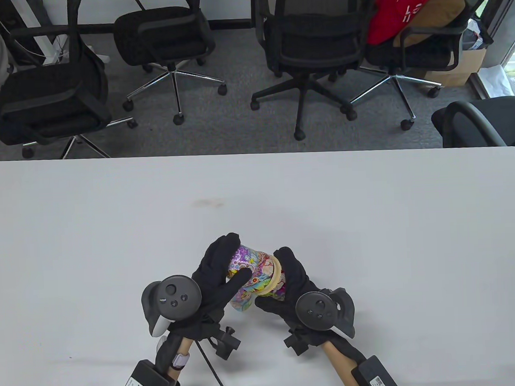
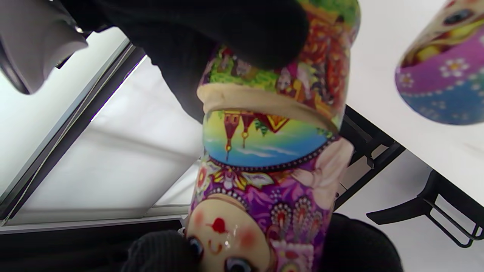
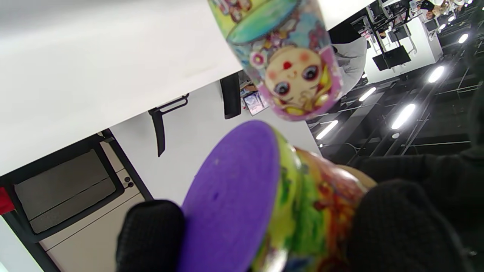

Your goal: Separate nested Russian dolls into individual dolls

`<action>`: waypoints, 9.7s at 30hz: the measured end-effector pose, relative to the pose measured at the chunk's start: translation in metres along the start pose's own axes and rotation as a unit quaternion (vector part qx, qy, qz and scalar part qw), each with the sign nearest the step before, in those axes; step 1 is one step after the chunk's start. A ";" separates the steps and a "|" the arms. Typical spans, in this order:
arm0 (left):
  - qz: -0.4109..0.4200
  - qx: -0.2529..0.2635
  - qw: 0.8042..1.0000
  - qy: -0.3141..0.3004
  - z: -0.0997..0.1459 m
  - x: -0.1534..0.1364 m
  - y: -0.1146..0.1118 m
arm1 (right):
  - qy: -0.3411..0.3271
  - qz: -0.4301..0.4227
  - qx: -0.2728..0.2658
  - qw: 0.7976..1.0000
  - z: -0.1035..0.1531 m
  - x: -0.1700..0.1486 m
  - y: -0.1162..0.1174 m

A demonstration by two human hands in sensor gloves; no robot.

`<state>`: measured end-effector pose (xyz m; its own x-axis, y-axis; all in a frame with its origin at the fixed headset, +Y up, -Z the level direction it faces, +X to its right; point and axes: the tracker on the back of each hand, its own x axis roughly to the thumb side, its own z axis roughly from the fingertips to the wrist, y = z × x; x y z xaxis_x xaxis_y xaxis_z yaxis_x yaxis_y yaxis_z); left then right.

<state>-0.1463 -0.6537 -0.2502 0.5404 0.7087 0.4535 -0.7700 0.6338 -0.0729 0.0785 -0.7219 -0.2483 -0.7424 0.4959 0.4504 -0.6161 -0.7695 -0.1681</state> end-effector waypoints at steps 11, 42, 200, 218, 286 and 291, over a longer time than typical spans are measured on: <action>-0.003 0.028 1.000 -0.012 0.001 -0.001 -0.014 | 0.000 0.016 -0.035 0.999 0.002 0.009 -0.006; -0.222 0.164 0.947 0.166 0.012 -0.066 0.065 | 0.150 -0.011 -0.045 0.988 0.004 -0.072 -0.019; -0.265 -0.096 0.938 0.202 -0.008 -0.082 -0.030 | 0.103 -0.022 0.026 0.994 0.002 -0.046 0.012; -0.030 -0.165 0.981 0.095 -0.009 -0.037 -0.050 | 0.045 -0.041 0.089 0.994 0.004 -0.013 0.036; -0.311 -0.094 0.934 0.151 -0.007 -0.072 -0.036 | 0.152 0.037 0.050 0.986 0.005 -0.078 0.005; -0.325 -0.128 0.921 0.173 -0.006 -0.085 -0.044 | 0.151 0.037 0.052 0.986 0.005 -0.078 0.006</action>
<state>-0.1562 -0.7400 -0.2912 0.9690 0.1816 0.1678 -0.1641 0.9799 -0.1131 0.1342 -0.7667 -0.2802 -0.8385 0.5221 0.1557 -0.5386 -0.8375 -0.0922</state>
